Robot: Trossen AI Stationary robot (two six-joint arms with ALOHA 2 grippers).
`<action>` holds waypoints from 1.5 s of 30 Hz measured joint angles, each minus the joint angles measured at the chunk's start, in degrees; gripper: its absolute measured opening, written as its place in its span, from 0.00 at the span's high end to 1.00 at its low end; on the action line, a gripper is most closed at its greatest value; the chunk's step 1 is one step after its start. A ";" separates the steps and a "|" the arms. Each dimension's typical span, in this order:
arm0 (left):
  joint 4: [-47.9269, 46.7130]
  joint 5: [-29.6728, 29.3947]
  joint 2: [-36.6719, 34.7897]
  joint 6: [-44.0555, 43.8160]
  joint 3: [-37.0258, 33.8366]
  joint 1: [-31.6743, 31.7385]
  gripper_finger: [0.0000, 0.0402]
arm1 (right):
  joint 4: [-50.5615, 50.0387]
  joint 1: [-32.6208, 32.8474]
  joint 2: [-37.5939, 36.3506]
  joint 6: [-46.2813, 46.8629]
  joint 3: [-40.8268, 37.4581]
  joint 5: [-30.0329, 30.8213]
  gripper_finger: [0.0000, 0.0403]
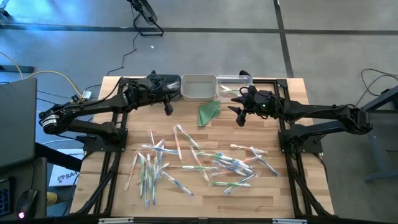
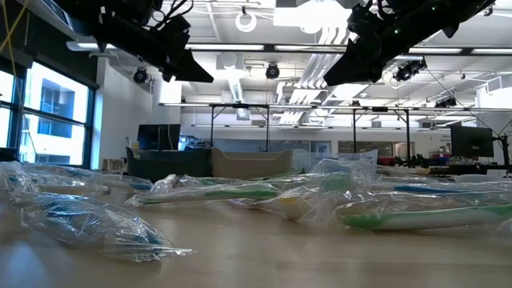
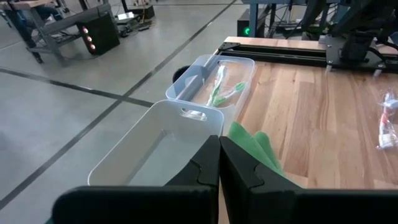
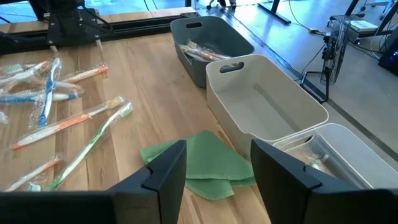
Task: Pick & Place Toothbrushes
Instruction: Put the blue toothbrush into the gray bin
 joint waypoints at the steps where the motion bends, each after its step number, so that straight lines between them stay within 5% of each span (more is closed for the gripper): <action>1: 0.00 0.08 0.00 0.00 0.00 0.00 1.00 | 0.05 0.00 0.00 -0.16 0.00 0.00 0.58; 26: -10.21 6.33 -7.08 -1.04 0.02 6.38 1.00 | 1.30 1.62 0.00 1.56 0.00 0.20 0.58; 45: -10.76 6.30 -7.08 -4.50 0.02 6.38 1.00 | -21.18 7.01 -0.02 15.52 4.96 2.71 0.58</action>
